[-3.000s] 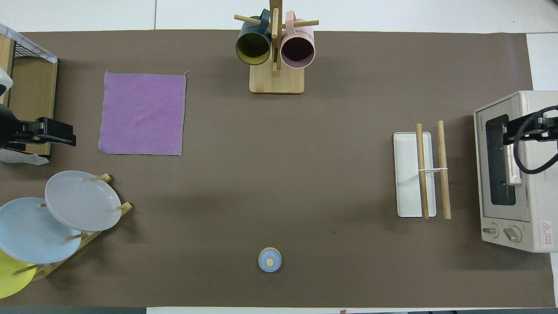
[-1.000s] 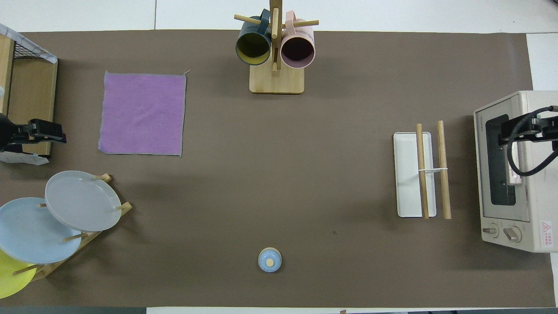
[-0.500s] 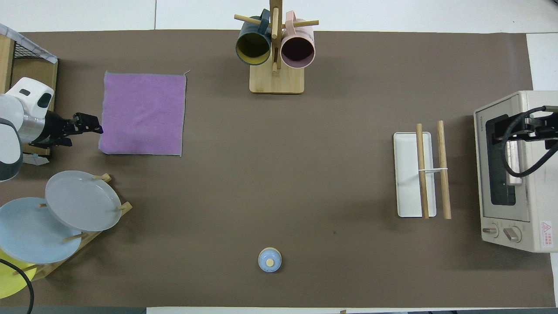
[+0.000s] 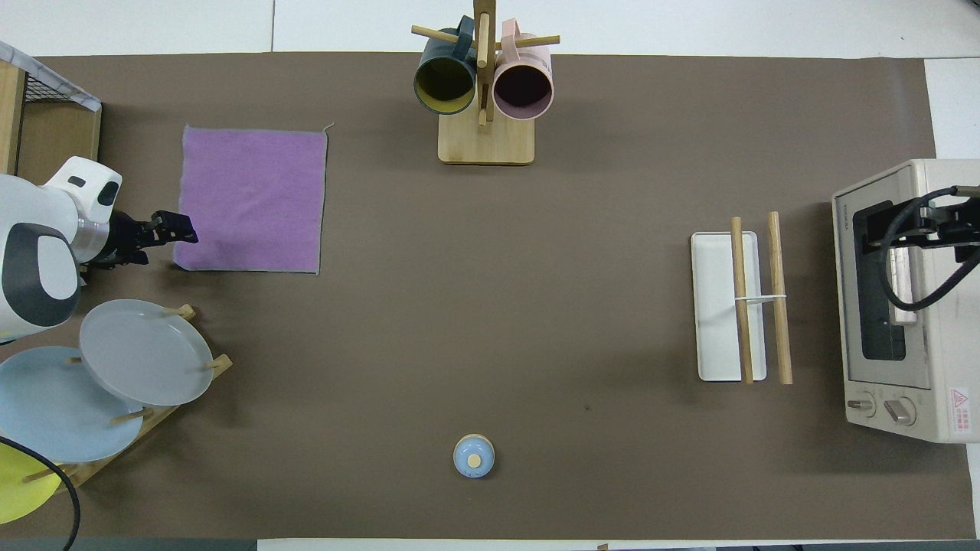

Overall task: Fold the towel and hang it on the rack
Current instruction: 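Reach the left gripper to the purple towel's nearest edge and grasp it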

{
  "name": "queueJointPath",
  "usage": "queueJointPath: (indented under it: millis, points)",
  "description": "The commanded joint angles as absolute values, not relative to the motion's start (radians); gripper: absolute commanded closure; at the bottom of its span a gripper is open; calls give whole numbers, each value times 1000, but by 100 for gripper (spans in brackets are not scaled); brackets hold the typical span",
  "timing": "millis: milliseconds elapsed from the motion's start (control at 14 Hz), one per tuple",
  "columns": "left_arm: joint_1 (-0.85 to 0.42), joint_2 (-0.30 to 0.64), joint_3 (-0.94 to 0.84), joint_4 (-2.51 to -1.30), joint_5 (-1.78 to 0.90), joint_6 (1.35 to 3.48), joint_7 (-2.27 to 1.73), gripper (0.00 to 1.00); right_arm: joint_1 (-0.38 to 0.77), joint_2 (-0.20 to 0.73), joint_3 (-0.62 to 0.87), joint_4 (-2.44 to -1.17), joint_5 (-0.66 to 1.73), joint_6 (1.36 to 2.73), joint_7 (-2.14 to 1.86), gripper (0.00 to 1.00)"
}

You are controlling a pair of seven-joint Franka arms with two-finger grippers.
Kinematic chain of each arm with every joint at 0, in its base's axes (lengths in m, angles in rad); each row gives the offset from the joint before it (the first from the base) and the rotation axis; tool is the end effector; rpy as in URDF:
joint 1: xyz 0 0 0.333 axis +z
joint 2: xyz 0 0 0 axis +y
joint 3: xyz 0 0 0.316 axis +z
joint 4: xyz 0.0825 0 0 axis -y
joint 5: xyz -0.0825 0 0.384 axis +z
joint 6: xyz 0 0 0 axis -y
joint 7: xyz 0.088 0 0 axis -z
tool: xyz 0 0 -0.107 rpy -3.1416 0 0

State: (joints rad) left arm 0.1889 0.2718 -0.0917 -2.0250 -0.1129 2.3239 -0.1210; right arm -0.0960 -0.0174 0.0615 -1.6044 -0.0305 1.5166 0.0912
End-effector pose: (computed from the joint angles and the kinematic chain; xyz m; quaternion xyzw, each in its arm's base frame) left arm 0.5944 0.0576 0.3182 0.9874 0.1482 0.0131 0.0541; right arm 0.5421 -0.0218 0.6138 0.9973 -0.0631 -0.0347 0.0168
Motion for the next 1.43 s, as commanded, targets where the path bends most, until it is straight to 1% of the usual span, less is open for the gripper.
queueJointPath:
  millis: [0, 214, 714, 857, 1000, 1071, 1214, 1357]
  points:
    - [199, 290, -98, -2036, -132, 2362, -144, 17, -101, -31, 63, -1628, -12, 1539, 91, 0]
    - [201, 296, -98, -2037, -150, 2359, -158, 33, -101, -31, 63, -1628, -12, 1539, 91, 0]
    - [215, 295, -98, -2040, -161, 2333, -163, 55, -101, -31, 63, -1628, -12, 1539, 91, 0]
    - [216, 293, -98, -2042, -161, 2332, -163, 68, -101, -31, 63, -1628, -12, 1539, 91, 0]
    - [222, 293, -98, -2040, -161, 2330, -163, 77, -101, -31, 63, -1628, -9, 1540, 91, 0]
    - [222, 293, -98, -2040, -161, 2330, -163, 84, -101, -31, 63, -1628, -8, 1540, 91, 0]
    - [222, 293, -98, -2042, -161, 2329, -163, 100, -101, -31, 63, -1628, -8, 1540, 91, 0]
    - [221, 293, -98, -2040, -161, 2318, -163, 100, -101, -31, 63, -1628, -8, 1542, 91, 0]
